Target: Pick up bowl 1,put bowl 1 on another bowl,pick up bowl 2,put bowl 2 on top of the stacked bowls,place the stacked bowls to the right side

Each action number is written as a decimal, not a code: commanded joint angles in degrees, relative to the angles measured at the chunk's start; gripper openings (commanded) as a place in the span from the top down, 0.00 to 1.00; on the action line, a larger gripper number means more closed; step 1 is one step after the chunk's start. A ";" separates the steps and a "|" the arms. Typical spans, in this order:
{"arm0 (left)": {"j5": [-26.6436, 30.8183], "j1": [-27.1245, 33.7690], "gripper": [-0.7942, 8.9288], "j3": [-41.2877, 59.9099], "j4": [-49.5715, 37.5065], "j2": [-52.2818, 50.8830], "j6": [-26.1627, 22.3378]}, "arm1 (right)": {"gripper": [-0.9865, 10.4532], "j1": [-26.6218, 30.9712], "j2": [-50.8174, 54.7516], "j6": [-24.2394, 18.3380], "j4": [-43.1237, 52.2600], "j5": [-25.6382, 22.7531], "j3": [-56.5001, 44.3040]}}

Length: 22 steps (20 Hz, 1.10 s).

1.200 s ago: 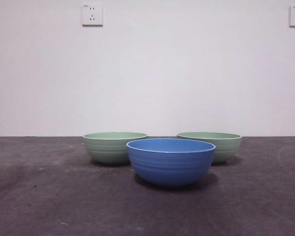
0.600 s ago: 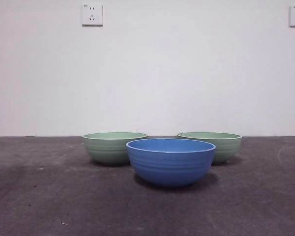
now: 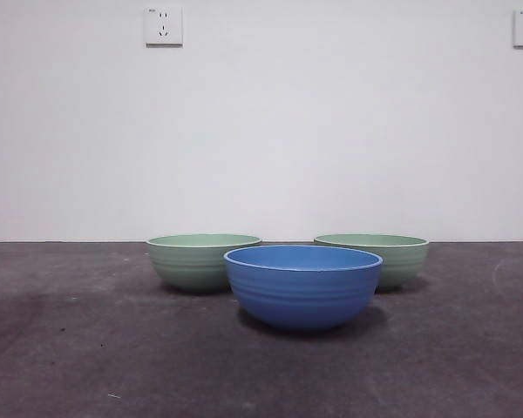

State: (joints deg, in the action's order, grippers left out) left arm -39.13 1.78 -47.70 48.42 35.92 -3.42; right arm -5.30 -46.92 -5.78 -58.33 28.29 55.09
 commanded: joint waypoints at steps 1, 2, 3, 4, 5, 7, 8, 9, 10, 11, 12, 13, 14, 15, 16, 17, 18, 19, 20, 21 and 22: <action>0.55 0.02 0.36 0.07 0.55 0.02 0.68 | 0.56 -0.13 -0.07 1.49 0.24 -0.15 0.26; 0.57 0.02 0.26 0.07 0.63 0.02 0.70 | 0.48 -0.13 -0.07 1.55 0.24 -0.17 0.26; 0.55 0.02 0.25 0.07 0.74 0.02 0.70 | 0.46 -0.13 -0.09 1.90 0.26 -0.15 0.26; 0.52 0.02 0.25 0.04 0.81 0.02 0.70 | 0.45 -0.13 -0.09 2.23 0.26 -0.15 0.26; 0.52 0.02 0.25 0.04 0.98 0.02 0.70 | 0.45 -0.13 -0.22 2.54 0.26 -0.13 0.26; 0.52 0.02 0.25 0.02 1.20 0.07 0.70 | 0.45 -0.13 -0.37 2.75 0.24 -0.13 0.26; 0.52 0.02 0.25 0.04 1.25 0.07 0.68 | 0.45 -0.13 -0.46 2.82 0.28 -0.11 0.26; 0.50 0.02 0.25 0.02 1.22 0.07 0.68 | 0.45 -0.13 -0.46 2.93 0.28 -0.13 0.26; 0.50 0.02 0.25 0.02 1.29 0.07 0.68 | 0.45 -0.13 -0.48 2.95 0.28 -0.11 0.26; 0.50 0.02 0.25 0.02 1.33 0.07 0.68 | 0.45 -0.13 -0.52 2.95 0.28 -0.11 0.26; 0.50 0.02 0.25 0.02 1.40 0.07 0.68 | 0.45 -0.13 -0.61 3.02 0.28 -0.13 0.26; 0.50 0.02 0.25 0.02 1.42 0.07 0.68 | 0.45 -0.13 -0.66 3.28 0.28 -0.13 0.26; 0.50 0.02 0.25 0.02 1.44 0.07 0.68 | 0.45 -0.13 -0.72 3.39 0.28 -0.13 0.26; 0.50 0.02 0.25 0.02 1.44 0.07 0.68 | 0.45 -0.13 -0.72 3.39 0.31 -0.17 0.26; 0.50 0.02 0.25 0.02 1.44 0.04 0.68 | 0.45 -0.13 -0.76 3.43 0.44 -0.20 0.26; 0.46 0.02 0.25 0.02 1.42 0.07 0.68 | 0.45 -0.13 -0.94 4.09 0.90 -0.33 0.26; 0.39 0.02 0.25 0.02 1.42 0.07 0.70 | 0.45 -0.13 -1.14 5.05 1.60 -0.42 0.26; 0.26 0.02 0.25 0.02 1.42 0.07 0.68 | 0.45 -0.13 -1.44 6.14 2.73 -0.83 0.26; 0.04 0.02 0.25 0.02 1.42 0.07 0.68 | 0.45 -0.13 -1.79 7.15 3.93 -1.70 0.26; -0.04 0.02 0.25 0.02 1.42 0.07 0.68 | 0.45 -0.13 -2.32 8.15 5.53 -2.60 0.26; -0.04 0.02 0.25 0.02 1.42 0.07 0.66 | 0.45 -0.13 -2.99 9.01 7.06 -3.39 0.26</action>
State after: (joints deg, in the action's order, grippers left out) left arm -38.72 1.78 -47.70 49.87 36.03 -2.90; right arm -5.30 -49.43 0.78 -52.34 25.43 55.18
